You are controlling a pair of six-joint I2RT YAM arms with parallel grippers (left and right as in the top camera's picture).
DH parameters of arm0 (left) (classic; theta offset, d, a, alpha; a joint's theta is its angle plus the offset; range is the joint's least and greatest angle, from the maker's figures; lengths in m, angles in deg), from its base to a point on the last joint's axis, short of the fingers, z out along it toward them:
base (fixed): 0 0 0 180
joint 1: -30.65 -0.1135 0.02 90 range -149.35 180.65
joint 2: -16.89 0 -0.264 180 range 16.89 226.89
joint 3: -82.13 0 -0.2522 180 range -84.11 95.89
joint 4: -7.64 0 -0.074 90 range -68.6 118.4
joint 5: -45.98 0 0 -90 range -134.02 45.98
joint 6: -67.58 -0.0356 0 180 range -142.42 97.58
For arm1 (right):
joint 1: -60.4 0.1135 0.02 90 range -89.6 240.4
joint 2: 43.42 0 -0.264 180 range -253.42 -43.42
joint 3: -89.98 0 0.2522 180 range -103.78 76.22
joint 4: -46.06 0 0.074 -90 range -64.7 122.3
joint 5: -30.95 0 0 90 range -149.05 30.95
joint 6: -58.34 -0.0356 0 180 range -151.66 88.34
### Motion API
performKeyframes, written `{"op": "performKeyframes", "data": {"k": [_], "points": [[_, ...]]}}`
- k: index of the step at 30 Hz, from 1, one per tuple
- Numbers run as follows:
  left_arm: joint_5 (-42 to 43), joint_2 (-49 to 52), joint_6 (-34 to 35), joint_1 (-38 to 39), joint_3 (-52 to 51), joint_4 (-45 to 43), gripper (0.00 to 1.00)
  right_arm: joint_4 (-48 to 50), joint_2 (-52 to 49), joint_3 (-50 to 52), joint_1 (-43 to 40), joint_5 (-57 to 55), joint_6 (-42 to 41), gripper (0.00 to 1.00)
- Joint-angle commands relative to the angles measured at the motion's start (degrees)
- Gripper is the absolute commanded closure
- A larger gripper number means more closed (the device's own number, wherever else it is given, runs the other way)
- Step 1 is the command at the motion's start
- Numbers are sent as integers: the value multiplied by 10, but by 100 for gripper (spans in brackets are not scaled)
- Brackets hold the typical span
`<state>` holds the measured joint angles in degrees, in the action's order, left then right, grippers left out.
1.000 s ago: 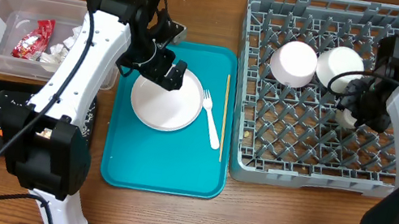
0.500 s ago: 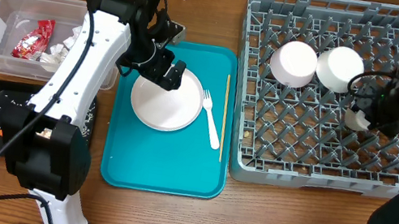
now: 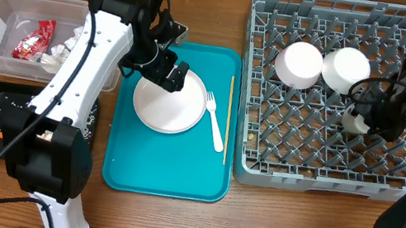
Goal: Sort waste into correct bins and load items into the dishwasher
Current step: 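Lower the cup upside down into the rack's right area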
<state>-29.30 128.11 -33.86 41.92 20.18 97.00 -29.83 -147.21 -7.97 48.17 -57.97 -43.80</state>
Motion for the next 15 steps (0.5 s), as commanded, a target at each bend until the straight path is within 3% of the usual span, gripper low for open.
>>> {"op": "performKeyframes", "data": {"k": [1,2,4,6,15], "points": [[-2,-15,8,3,12,0,0,13,1,7,1,1,2,72],[-2,-15,8,3,12,0,0,14,1,7,1,1,2,72],[-2,-15,8,3,12,0,0,15,1,7,1,1,2,54],[-2,-15,8,3,12,0,0,15,1,7,1,1,2,48],[-2,-15,8,3,12,0,0,14,1,7,1,1,2,44]]}}
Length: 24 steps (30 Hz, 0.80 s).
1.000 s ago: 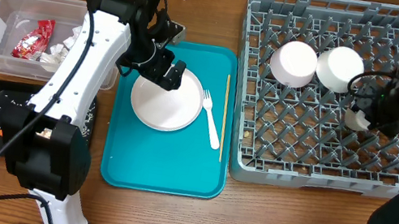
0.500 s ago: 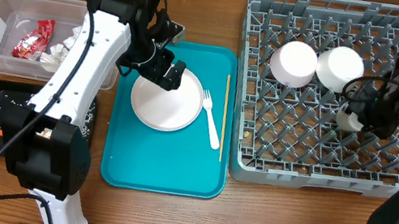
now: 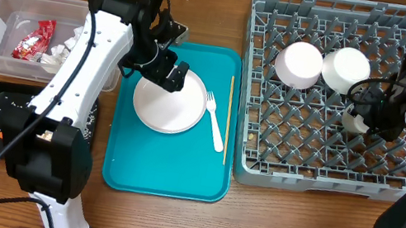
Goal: Sort waste into correct bins and load items into the dishwasher
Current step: 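Lower the cup upside down into the rack's right area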
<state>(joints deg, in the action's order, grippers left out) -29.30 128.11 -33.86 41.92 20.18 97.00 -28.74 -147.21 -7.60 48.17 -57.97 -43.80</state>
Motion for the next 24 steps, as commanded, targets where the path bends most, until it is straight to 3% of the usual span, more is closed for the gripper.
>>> {"op": "performKeyframes", "data": {"k": [1,6,12,16,24], "points": [[-2,-15,8,3,12,0,0,3,1,3,1,1,2,42],[-2,-15,8,3,12,0,0,1,1,3,1,1,2,35],[-2,-15,8,3,12,0,0,0,1,3,1,1,2,11],[-2,-15,8,3,12,0,0,1,1,3,1,1,2,1],[-2,-15,8,3,12,0,0,-22,1,-24,0,2,2,1]]}}
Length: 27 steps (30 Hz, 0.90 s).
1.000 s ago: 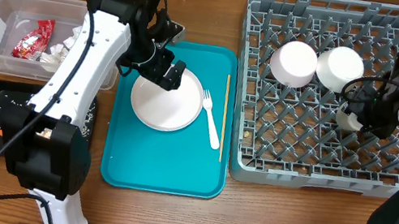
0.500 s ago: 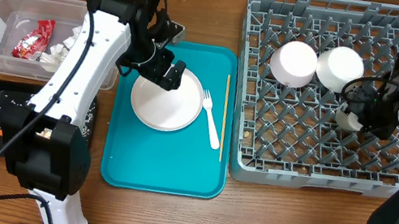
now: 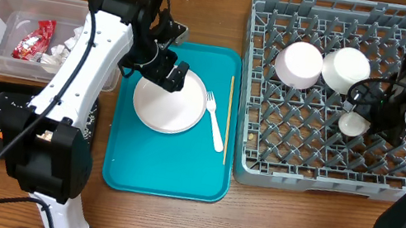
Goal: Sort waste into correct bins and load items into the dishwasher
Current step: 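Lower the cup upside down into the rack's right area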
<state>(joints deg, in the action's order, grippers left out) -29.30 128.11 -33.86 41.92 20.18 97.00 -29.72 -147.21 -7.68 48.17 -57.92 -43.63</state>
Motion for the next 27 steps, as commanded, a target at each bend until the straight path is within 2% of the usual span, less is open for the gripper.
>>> {"op": "performKeyframes", "data": {"k": [1,7,8,9,10,11,12,13,14,18,27], "points": [[-2,-15,8,3,12,0,0,-27,1,-38,0,1,0,2],[-2,-15,8,3,12,0,0,-124,2,-137,-1,31,0,2],[-2,-15,8,3,12,0,0,-136,2,-148,-1,34,0,4],[-2,-15,8,3,12,0,0,-147,2,-156,0,37,1,12],[-2,-15,8,3,12,0,0,-155,2,-161,1,41,1,32],[-2,-15,8,3,12,0,0,-162,2,-163,1,49,1,60],[-2,-15,8,3,12,0,0,-170,2,-163,2,57,0,77],[-2,-15,8,3,12,0,0,-178,2,-162,2,63,0,91],[-2,-15,8,3,12,0,0,-184,2,-159,2,64,0,96],[-2,-15,8,3,12,0,0,-183,2,-136,7,65,0,96],[-2,-15,8,3,12,0,0,-113,1,-72,13,54,0,96]]}}
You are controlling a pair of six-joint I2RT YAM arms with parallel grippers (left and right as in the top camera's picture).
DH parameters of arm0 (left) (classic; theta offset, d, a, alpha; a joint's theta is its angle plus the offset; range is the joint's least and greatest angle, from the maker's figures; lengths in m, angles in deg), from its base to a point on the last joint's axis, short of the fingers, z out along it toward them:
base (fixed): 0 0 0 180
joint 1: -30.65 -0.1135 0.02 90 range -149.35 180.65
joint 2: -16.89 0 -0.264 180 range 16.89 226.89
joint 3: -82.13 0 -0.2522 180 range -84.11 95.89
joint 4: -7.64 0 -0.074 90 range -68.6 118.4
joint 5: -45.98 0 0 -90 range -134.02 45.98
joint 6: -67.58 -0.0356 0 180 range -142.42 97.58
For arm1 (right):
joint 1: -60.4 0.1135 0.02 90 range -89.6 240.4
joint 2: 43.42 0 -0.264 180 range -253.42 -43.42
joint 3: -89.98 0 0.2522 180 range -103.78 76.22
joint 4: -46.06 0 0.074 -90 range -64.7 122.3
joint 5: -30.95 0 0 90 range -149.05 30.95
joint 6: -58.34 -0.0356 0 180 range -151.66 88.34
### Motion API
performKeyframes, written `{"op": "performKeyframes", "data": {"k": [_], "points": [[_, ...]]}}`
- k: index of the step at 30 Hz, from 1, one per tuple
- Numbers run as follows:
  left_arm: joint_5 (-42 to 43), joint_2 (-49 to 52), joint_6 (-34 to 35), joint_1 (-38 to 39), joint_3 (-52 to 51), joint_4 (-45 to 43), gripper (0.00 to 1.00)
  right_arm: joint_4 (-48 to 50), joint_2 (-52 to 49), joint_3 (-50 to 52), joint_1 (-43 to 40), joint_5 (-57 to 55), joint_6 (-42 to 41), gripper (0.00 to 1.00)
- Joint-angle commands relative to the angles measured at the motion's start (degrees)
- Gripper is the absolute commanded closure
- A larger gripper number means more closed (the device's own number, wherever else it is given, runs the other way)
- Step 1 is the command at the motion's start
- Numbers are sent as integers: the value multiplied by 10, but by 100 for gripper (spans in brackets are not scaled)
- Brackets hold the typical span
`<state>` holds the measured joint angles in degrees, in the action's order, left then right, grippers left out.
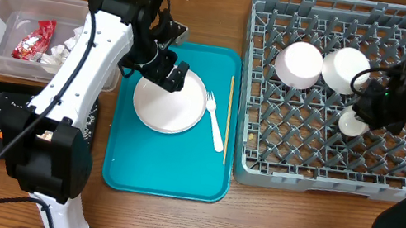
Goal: Sort waste into correct bins and load items into the dishwasher
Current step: 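Lower the cup upside down into the rack's right area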
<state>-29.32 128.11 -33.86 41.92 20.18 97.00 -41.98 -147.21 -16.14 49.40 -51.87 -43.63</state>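
Note:
A grey dish rack (pixel 393 177) at the right holds two white bowls (pixel 300 64) (pixel 345 68) and a small white cup (pixel 350 122). My right gripper (pixel 373 100) hovers just up and right of the cup, open and apart from it. On the teal tray (pixel 168 171) lie a white plate (pixel 169 108), a white fork (pixel 216 122) and a thin wooden stick (pixel 228 118). At the plate's far rim is my left gripper (pixel 170 75), its dark fingers apart, and nothing shows between them.
A clear bin at the far left holds a red wrapper (pixel 33 42) and crumpled white waste. A black tray lies in front of it. Wooden table surrounds the tray and rack.
My right gripper has drawn back up and away from the small cup, which stays seated in the rack. The left arm, plate, fork and stick have not moved.
My right gripper first held the small cup low over the rack's right side, and stayed so a moment later. By 0.9 s ago the cup sat in the rack with the fingers still beside it. Now the gripper is off it. The left arm stayed at the plate throughout.

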Motion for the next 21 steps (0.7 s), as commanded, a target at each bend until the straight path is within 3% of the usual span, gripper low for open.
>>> {"op": "performKeyframes", "data": {"k": [1,8,21], "points": [[-1,-15,8,3,12,0,0,19,1,19,1,-12,0,96],[-1,-15,8,3,12,0,0,63,1,33,0,-83,-12,96],[-1,-15,8,3,12,0,0,82,1,41,-1,-97,-20,96]]}}
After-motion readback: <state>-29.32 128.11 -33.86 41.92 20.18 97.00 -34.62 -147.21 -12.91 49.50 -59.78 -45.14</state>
